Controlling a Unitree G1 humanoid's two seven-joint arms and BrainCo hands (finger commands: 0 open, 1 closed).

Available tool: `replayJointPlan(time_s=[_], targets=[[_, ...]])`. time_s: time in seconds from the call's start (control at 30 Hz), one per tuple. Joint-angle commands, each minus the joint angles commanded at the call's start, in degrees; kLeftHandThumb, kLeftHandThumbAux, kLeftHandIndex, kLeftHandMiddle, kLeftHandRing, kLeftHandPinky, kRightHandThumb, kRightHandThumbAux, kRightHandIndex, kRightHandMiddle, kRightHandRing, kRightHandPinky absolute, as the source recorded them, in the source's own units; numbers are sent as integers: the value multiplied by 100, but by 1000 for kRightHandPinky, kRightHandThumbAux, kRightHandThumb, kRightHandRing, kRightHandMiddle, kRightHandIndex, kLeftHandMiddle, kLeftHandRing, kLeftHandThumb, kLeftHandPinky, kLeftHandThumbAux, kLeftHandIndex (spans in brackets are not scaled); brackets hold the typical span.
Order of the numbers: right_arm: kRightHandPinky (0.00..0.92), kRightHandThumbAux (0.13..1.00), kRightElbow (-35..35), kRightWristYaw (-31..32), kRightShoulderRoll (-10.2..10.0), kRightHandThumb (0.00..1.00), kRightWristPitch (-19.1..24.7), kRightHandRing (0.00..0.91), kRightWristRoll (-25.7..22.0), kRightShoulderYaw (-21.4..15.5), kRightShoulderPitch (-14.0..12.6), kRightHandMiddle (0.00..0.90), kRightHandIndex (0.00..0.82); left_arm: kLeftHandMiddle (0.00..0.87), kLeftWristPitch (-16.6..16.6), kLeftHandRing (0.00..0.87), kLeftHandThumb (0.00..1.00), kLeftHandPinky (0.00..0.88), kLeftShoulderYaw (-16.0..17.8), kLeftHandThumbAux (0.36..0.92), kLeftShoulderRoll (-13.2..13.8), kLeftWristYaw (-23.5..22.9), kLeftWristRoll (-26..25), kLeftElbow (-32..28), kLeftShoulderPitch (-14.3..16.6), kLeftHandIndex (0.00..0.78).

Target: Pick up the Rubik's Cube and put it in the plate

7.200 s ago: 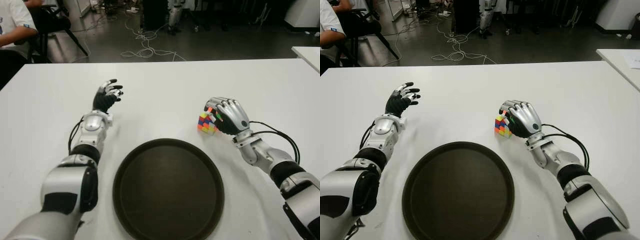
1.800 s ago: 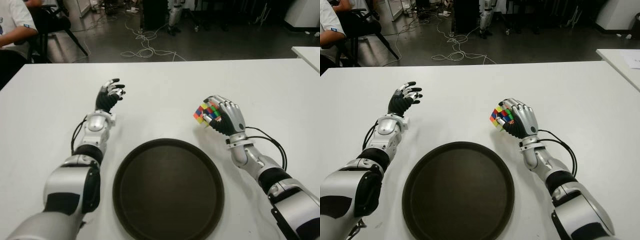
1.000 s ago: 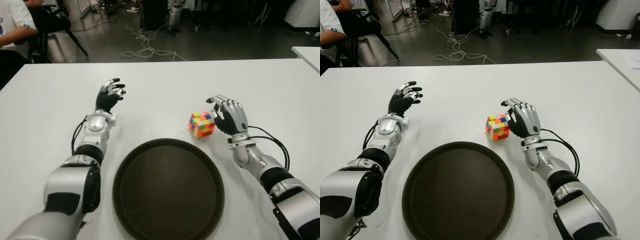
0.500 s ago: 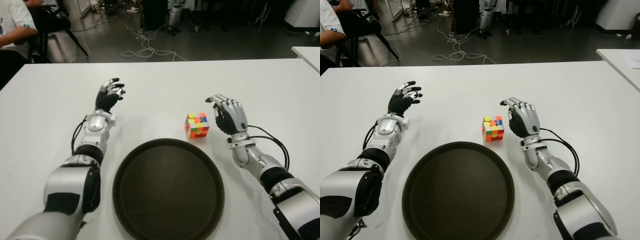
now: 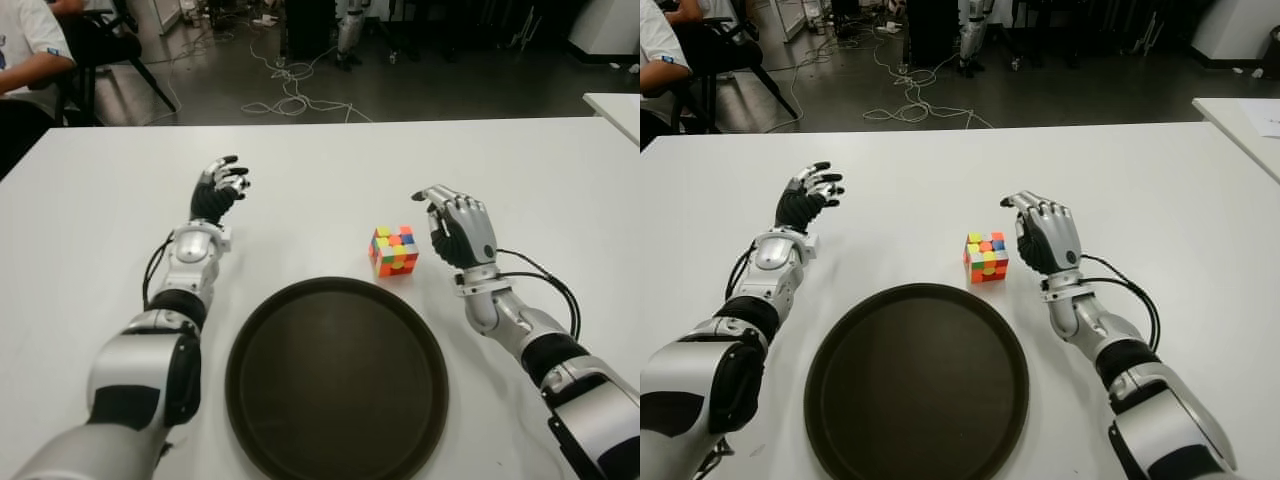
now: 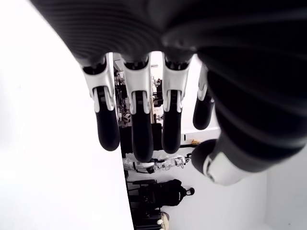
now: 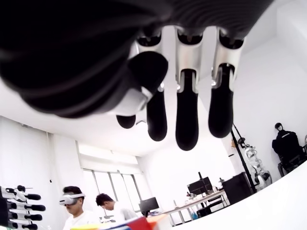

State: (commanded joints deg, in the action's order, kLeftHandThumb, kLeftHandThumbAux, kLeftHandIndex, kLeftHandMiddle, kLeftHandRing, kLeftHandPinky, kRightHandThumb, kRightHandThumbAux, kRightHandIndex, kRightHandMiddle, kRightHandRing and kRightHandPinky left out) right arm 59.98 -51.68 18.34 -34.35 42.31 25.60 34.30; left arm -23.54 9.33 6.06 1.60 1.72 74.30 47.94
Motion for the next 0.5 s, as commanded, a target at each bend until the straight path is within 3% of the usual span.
replayJointPlan(time_s=[0.17, 0.2, 0.23, 0.3, 0.4, 0.5], targets=[[525, 676, 138, 132, -19, 1000, -202, 489, -62, -4, 45, 421, 330, 294, 23, 309, 478, 316, -4, 695, 6, -12, 2, 6, 5, 202], [412, 607, 211, 203, -28, 832, -242, 377, -79, 2, 60, 311, 218, 294, 31, 308, 474, 313, -4, 699, 7, -12, 2, 7, 6, 203], [371, 582, 253, 400, -15, 771, -246, 337, -102, 14, 75, 271, 177, 294, 40, 308, 472, 312, -3, 700, 7, -14, 0, 8, 8, 204], [158, 465, 269, 697, 9, 546, -210, 138, -122, 29, 92, 111, 72, 299, 46, 308, 458, 308, 0, 704, 8, -18, -3, 10, 6, 204], [51, 370, 240, 1053, 35, 406, -82, 45, -128, 31, 106, 36, 23, 303, 45, 306, 447, 301, 2, 706, 10, -22, -6, 10, 2, 203], [16, 315, 171, 1332, 48, 326, 164, 14, -84, 39, 107, 11, 7, 305, 31, 304, 442, 297, 8, 711, 14, -44, -13, 9, -3, 205]])
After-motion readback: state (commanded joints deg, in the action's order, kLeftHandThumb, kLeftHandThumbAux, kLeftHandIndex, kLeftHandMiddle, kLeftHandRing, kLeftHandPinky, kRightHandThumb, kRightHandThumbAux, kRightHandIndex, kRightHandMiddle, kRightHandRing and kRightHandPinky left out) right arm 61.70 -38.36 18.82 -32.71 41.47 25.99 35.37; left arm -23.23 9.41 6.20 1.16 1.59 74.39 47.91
